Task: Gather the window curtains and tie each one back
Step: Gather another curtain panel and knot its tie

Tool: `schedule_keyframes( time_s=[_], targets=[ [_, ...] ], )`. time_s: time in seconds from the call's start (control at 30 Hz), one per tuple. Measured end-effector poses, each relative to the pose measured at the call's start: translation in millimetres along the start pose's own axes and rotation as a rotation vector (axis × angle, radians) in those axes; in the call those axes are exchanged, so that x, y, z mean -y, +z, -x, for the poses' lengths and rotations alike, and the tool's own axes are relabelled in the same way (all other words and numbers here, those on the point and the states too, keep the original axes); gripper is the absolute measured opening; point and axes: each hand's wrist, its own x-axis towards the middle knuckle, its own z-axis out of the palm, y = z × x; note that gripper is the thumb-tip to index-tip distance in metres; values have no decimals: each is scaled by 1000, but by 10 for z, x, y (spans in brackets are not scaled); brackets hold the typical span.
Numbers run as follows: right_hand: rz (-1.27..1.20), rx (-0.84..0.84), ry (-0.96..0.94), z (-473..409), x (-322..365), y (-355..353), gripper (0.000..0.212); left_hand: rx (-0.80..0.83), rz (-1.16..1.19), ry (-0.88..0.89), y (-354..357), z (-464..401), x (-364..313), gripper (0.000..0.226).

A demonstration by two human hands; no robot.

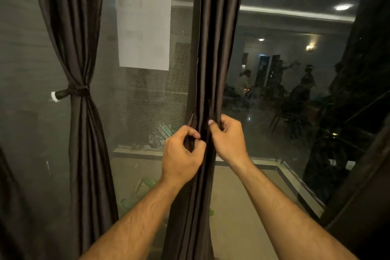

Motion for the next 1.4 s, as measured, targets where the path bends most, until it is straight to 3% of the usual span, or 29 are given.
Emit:
schedule_keyframes(
  time_s=[0.27,0.43,0.53,0.63,0.73,0.8,1.07,1.2,1.33,1.4],
  targets=[
    [-8,18,63,-30,-15,-90,19,-147,-41,-170,-288,-354,46,11],
    [-72,45,55,-20,45,-29,22,-18,280,-401,-293,-456,-19,18],
    [-159,94,22,24,75,40,14,108,382,-463,-242,-411,-44,27],
    [-164,157,-21,70,72,82,23,157,346,-427,-217,-374,-34,25],
    [-75,68,-29,23,41,109,11,182,397,-439,-245,-384,-48,25],
    [-24,27,-5,-8,27,112,14,170,383,-436,-278,-401,-51,24],
    [14,-7,-19,46,63,44,19,-49,-283,-185,-415,-507,70,12],
    [11,1,-43,42,112,103,18,-71,-203,-219,-415,-552,22,18],
    [-3,6,-49,54,134,118,17,-68,-221,-184,-401,-490,-30,4],
    [-9,18,-35,62,138,117,16,-60,-221,-151,-407,-461,-25,10]
  ],
)
